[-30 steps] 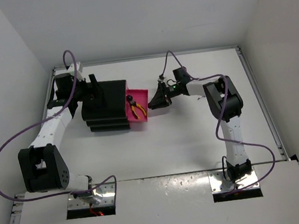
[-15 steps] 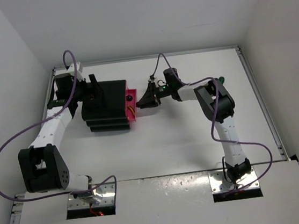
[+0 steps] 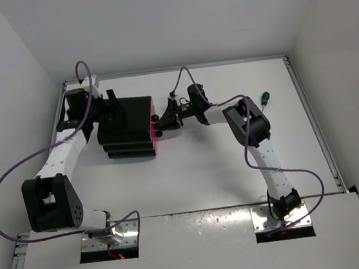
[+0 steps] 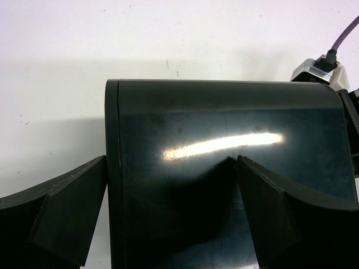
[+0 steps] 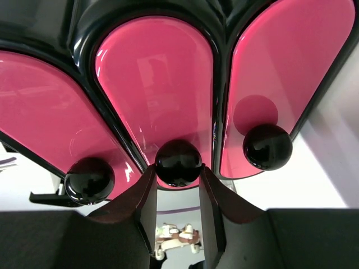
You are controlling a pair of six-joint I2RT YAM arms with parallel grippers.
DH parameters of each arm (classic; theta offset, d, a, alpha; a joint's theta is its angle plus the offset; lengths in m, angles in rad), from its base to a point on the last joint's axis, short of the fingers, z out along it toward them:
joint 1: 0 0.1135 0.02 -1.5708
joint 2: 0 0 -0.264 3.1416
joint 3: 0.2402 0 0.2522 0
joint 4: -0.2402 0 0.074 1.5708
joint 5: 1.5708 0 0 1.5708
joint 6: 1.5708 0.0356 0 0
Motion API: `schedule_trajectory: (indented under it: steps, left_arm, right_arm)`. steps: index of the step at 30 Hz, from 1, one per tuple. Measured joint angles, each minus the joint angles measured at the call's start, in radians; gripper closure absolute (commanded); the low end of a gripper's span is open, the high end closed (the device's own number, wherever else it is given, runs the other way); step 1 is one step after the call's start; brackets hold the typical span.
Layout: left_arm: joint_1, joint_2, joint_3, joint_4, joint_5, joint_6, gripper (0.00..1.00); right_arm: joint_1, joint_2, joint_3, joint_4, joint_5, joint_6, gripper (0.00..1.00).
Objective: Sort the tools into containers
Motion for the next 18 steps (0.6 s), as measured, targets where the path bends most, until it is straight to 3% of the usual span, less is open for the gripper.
schedule_trajectory:
  steps: [10, 18]
  left_arm:
    - [0.000, -0.004, -0.004, 0.003, -0.002, 0.000, 0.00]
    - [0.000, -0.008, -0.011, 0.010, -0.002, -0.001, 0.00]
  right_arm:
    - [-0.019, -0.016, -0.058, 0.125, -0.009, 0.075, 0.55]
    - [-0.137, -0.233, -0.195, 0.173, -0.060, 0.080, 0.52]
